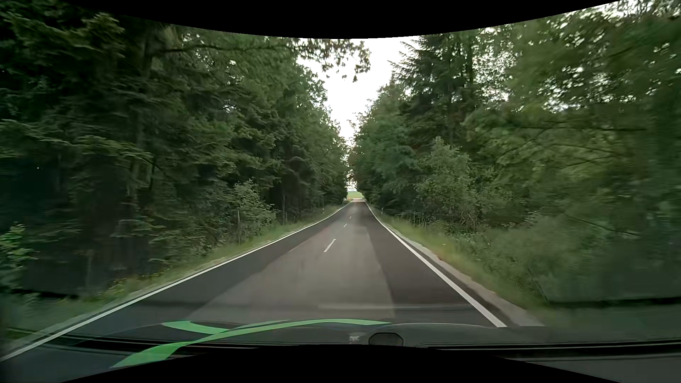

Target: Follow the waypoints while adhering to traffic rules and regulations

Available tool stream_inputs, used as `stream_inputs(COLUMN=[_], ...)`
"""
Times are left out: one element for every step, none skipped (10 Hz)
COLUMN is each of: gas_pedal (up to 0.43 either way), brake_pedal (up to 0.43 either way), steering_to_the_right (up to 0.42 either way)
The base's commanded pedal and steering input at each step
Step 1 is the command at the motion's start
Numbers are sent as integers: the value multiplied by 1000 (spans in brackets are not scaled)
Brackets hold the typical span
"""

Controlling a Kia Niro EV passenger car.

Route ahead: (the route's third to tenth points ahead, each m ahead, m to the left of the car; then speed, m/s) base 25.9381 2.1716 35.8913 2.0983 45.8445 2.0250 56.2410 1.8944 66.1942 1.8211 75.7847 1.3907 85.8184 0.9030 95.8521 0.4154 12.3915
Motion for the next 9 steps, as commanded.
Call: stream_inputs(gas_pedal=[150, 150, 150, 157, 177, 177, 177, 177, 177], brake_pedal=[0, 0, 0, 0, 0, 0, 0, 0, 0], steering_to_the_right=[-1, 0, 2, 3, 4, 4, 4, 3, 1])
